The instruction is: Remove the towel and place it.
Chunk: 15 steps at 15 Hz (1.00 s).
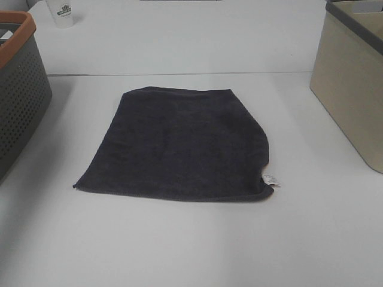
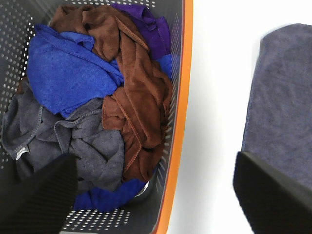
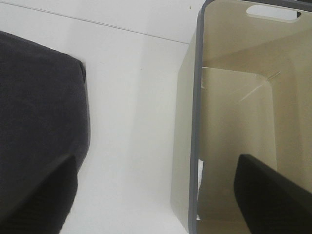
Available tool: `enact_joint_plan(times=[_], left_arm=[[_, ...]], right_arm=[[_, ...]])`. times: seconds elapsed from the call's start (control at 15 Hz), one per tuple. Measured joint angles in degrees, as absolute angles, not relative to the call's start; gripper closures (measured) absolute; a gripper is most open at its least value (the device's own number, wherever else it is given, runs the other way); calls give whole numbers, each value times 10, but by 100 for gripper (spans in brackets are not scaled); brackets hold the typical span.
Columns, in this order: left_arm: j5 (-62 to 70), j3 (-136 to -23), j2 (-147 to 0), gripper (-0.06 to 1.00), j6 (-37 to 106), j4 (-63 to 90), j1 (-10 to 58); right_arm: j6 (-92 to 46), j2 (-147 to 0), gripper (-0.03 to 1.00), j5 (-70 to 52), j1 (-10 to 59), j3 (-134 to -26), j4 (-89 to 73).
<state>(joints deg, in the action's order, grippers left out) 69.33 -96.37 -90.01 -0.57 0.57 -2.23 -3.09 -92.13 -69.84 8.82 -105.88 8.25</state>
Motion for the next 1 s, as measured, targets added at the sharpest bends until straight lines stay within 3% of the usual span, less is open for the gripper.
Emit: enact_joint_plan(times=[0.07,0.13,0.53,1.0], left_arm=[[693,-924,-862,2,-17,8,-22],[693,-894,-832,0,-19,8,-22],[657,-684,-612,-2,-26,10,-22],[647,-484,-356,-2,-11,25,-22]], right_arm=[[-31,-882,11,-698,88,-1015,76],[-31,-861,11,-698,88,-984,75],[-34,-694,11,-673,88,-732,70],[-18,-482,11,-629,88,-524,63]])
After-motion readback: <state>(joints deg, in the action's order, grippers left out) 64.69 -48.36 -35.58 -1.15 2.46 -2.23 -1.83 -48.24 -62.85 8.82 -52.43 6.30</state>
